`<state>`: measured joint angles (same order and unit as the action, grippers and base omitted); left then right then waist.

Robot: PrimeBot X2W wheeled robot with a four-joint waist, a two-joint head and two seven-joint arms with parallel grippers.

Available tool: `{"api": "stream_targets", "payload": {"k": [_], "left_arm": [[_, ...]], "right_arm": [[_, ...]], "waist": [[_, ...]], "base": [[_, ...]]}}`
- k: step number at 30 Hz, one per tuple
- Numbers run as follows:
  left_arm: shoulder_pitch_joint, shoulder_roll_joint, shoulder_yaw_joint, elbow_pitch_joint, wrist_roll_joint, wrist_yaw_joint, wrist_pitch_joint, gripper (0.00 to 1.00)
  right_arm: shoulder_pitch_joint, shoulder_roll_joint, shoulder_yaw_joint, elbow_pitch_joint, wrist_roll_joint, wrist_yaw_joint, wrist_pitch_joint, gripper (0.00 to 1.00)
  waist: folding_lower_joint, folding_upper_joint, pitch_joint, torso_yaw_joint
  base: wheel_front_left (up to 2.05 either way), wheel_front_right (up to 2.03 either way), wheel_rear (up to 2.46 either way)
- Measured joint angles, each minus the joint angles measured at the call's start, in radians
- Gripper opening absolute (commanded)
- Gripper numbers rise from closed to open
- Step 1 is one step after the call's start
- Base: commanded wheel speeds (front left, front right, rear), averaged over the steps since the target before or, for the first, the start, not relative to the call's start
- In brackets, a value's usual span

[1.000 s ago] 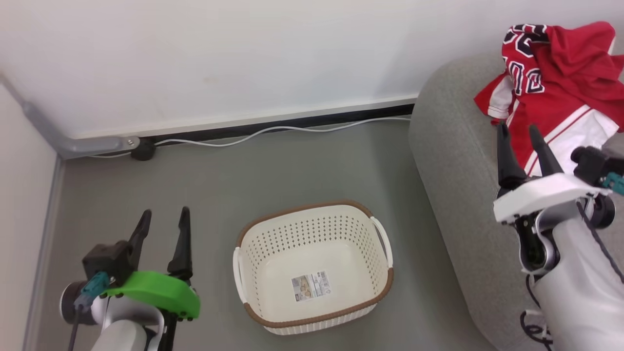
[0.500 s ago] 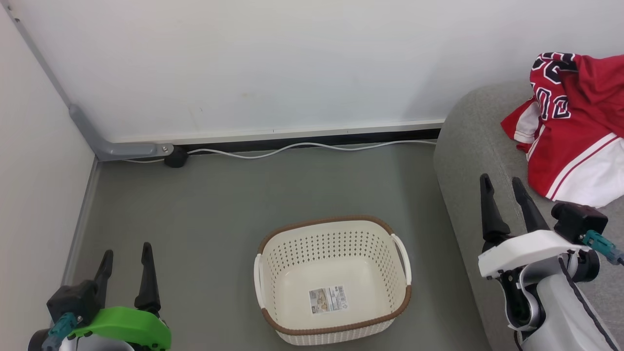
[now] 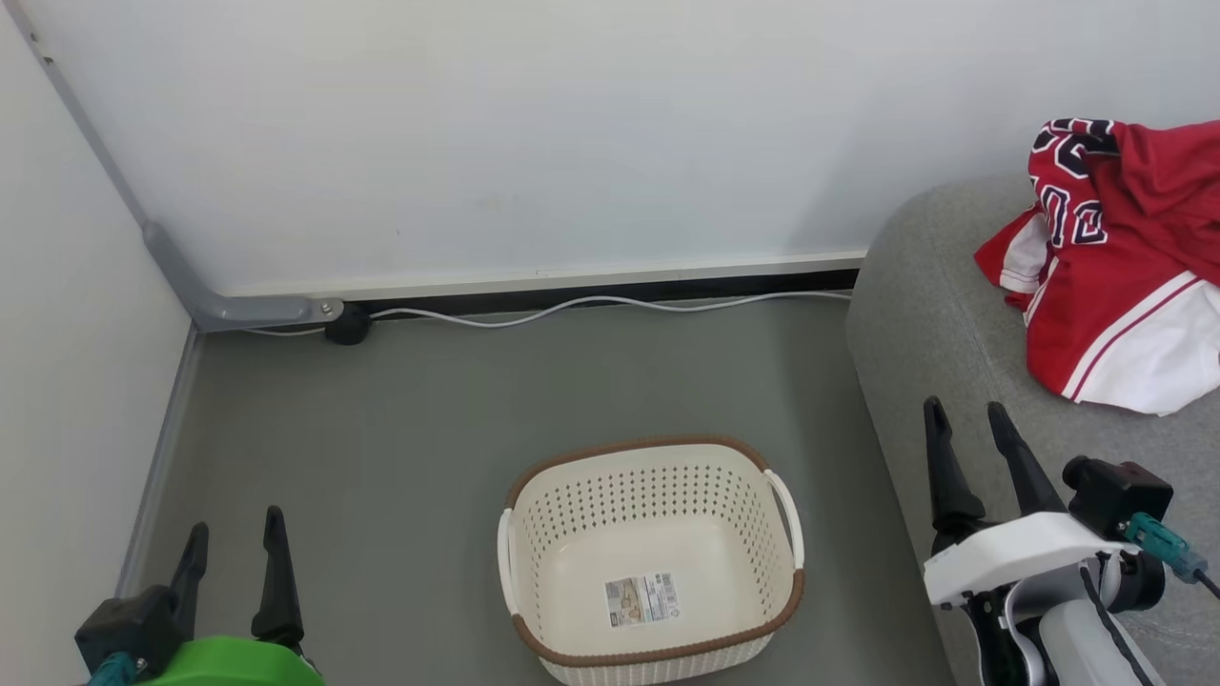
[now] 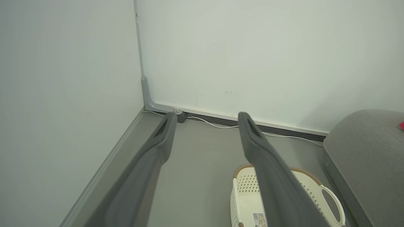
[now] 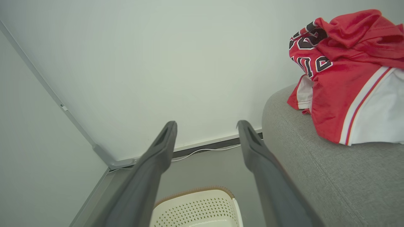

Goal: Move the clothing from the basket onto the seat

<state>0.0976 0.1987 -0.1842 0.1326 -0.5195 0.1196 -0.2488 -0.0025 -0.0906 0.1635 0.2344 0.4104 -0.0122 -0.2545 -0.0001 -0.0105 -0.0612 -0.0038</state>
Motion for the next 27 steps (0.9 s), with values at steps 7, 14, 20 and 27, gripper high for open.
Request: {"api": "stream_targets", "payload": {"k": [7, 14, 20, 27], "left_arm": [[0.013, 0.0, 0.024, -0.022, 0.035, 0.0, 0.0, 1.0], [0.016, 0.0, 0.039, -0.049, 0.058, 0.004, 0.0, 1.0], [0.03, 0.0, 0.046, -0.054, 0.074, 0.004, 0.0, 1.0], [0.047, 0.0, 0.056, -0.054, 0.093, 0.004, 0.0, 1.0]], "right_arm": [[0.037, 0.004, 0.006, -0.034, -0.006, -0.009, 0.0, 1.0], [0.048, 0.007, 0.01, -0.07, -0.009, -0.025, 0.0, 1.0], [0.053, 0.01, 0.015, -0.093, -0.018, -0.033, 0.0, 1.0], [0.058, 0.011, 0.016, -0.109, -0.026, -0.035, 0.0, 1.0]], "waist": [[0.0, 0.0, -0.001, 0.0], [0.0, 0.0, 0.003, 0.0], [0.0, 0.0, 0.007, 0.001], [0.0, 0.0, 0.013, 0.003]], "base": [[0.0, 0.0, 0.0], [0.0, 0.0, 0.0], [0.0, 0.0, 0.0], [0.0, 0.0, 0.0]]}}
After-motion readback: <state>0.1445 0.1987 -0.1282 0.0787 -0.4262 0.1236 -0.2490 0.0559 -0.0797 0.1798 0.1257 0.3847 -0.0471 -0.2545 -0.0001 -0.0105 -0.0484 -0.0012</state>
